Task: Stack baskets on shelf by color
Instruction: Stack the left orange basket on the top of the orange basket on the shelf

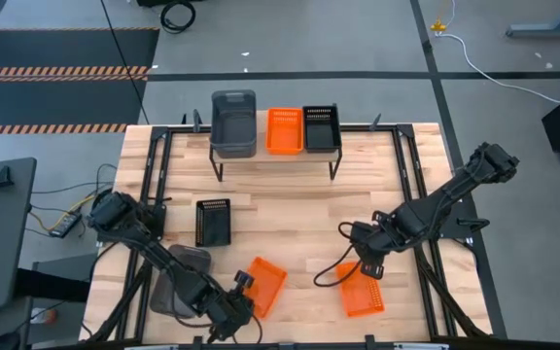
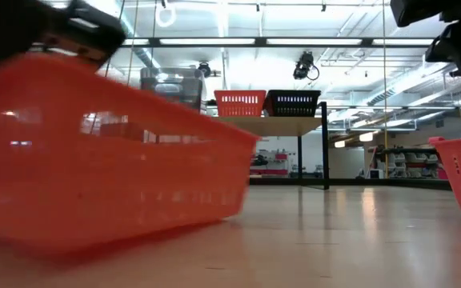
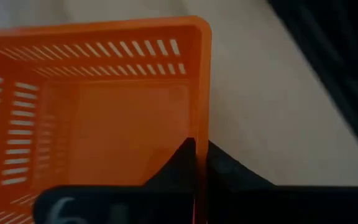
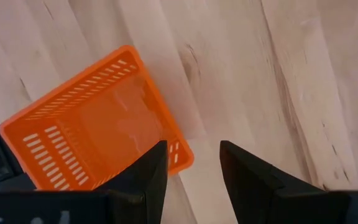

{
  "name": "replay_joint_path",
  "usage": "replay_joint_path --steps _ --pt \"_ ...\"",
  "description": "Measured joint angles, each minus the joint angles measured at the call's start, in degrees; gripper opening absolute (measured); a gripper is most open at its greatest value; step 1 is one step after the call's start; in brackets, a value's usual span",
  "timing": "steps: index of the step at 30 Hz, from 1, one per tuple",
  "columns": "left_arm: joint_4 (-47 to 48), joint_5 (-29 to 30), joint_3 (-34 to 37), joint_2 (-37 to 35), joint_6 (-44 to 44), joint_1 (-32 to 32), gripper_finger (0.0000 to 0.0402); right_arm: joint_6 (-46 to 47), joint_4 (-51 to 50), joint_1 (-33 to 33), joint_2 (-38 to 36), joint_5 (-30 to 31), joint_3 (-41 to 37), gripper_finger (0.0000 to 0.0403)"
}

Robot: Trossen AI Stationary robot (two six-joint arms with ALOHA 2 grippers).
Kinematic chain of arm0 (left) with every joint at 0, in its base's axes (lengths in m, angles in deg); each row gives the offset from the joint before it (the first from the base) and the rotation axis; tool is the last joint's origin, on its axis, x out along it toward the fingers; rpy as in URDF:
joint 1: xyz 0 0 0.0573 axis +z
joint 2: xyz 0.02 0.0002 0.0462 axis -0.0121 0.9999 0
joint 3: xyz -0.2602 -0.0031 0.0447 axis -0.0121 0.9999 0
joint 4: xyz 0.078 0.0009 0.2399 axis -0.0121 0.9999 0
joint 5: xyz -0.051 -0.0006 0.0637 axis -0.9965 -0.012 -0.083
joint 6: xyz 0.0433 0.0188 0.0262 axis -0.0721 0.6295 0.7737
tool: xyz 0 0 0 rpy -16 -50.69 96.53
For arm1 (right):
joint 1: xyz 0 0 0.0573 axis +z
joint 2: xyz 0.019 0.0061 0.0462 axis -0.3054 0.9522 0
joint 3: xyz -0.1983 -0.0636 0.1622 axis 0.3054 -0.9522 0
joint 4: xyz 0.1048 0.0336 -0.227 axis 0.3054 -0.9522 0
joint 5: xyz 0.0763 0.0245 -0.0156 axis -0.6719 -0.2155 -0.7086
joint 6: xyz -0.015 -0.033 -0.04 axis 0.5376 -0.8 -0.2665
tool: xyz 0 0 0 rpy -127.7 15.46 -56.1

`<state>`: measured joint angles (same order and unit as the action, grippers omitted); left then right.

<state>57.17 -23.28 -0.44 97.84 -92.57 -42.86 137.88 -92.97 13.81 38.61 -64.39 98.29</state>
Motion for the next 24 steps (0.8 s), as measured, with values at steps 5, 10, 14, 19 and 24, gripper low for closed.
replay_joint_path --steps 5,10,14,19,24 --pt "2.3 4.0 -4.5 -0.3 5.5 3.8 0.0007 0.0 0.1 0.2 0.0 0.3 0.0 0.0154" --pt "14.5 7.6 -15.6 -0.9 12.1 9.7 0.0007 -0.1 0.9 0.2 0.0 3.1 0.0 0.0154" --pt "27.1 10.5 -25.3 -1.1 15.6 15.8 0.0007 -0.1 1.8 0.8 0.0 4.9 0.0 0.0154" --pt "36.3 10.6 -35.8 -1.2 20.1 24.4 0.0007 -0.3 2.6 1.9 0.0 6.5 0.0 0.0154" --pt "38.3 10.1 -44.1 -1.2 26.6 33.0 0.0007 -3.0 4.8 2.4 0.0 9.2 0.0 0.0154"
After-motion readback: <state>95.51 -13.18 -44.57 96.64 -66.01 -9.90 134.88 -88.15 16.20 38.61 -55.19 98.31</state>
